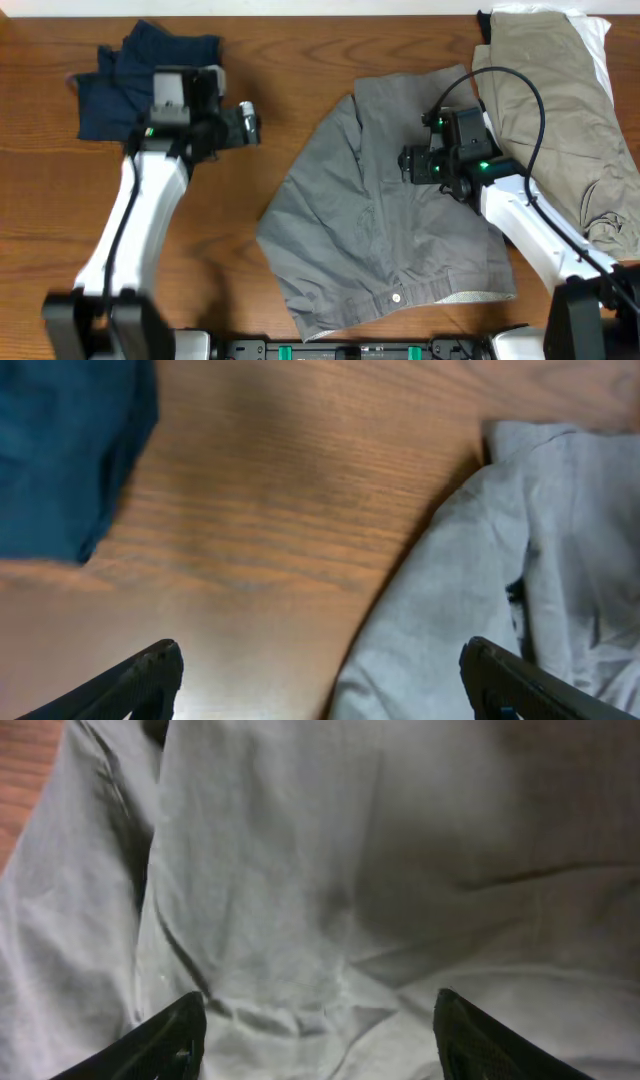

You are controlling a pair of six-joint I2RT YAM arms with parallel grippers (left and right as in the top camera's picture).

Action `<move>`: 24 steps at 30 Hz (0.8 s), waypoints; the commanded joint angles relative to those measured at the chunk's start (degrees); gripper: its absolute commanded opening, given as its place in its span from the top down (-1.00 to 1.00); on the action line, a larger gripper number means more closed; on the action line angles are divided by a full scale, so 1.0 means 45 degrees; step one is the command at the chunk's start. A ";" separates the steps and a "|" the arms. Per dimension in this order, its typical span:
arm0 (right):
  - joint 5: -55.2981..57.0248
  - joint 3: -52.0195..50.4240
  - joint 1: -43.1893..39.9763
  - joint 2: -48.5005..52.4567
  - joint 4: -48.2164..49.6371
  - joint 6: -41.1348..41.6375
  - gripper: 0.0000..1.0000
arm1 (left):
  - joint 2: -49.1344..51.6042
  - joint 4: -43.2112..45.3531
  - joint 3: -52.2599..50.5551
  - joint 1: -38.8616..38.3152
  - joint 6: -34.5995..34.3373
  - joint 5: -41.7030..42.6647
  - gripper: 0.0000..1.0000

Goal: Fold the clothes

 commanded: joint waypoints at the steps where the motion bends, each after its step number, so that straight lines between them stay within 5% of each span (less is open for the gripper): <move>1: -0.0321 0.0189 -0.0121 0.0083 0.0180 -0.0801 -0.40 | 0.1331 -0.0015 0.1010 -0.0039 0.0942 0.0816 -0.78; 9: -0.0321 0.0209 -0.0117 0.0083 0.0024 -0.0889 -0.39 | 0.3021 0.0350 0.1462 -0.0296 0.2137 0.2443 -0.72; 24: -0.0223 0.0209 -0.0146 0.0083 -0.0355 -0.0884 -0.39 | 0.5139 0.1880 0.1462 -0.2370 0.2647 0.2317 -0.68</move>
